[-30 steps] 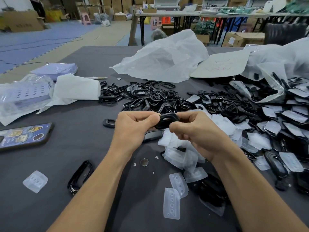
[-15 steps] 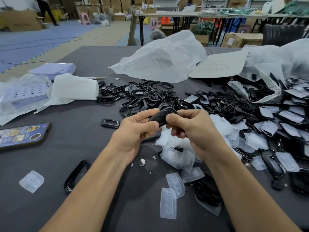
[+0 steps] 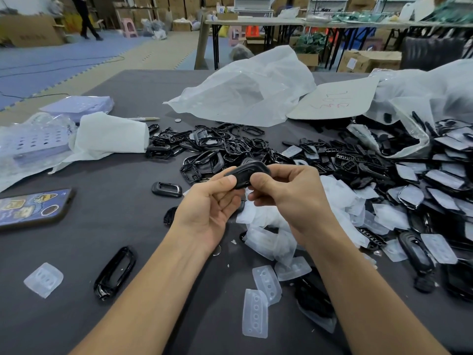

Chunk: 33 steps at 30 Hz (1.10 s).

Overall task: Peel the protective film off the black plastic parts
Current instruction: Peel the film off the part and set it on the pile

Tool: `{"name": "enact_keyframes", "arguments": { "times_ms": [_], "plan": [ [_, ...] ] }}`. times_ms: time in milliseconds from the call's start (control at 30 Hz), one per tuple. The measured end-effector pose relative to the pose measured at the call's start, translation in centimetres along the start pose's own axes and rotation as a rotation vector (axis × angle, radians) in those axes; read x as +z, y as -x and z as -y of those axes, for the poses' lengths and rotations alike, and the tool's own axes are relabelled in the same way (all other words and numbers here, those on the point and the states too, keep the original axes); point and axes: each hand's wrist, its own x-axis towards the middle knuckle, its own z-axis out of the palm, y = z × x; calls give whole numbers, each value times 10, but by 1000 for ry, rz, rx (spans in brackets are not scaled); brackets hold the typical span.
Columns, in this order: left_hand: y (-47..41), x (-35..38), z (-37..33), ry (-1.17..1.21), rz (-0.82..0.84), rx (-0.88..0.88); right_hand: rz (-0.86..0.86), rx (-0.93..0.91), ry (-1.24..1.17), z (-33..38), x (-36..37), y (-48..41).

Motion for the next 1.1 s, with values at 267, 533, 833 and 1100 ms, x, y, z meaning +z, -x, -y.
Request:
{"name": "enact_keyframes", "arguments": {
  "times_ms": [267, 533, 833, 1100],
  "plan": [
    [-4, 2, 7, 45, -85, 62, -55, -95, 347, -2, 0, 1],
    [-3, 0, 2, -144, -114, 92, -13, 2, 196, -3, 0, 1],
    [2, -2, -4, 20, 159, 133, 145, 142, -169, 8, -3, 1],
    [2, -4, -7, -310, 124, 213, 34, 207, -283, 5, -5, -1]
  ]
}}
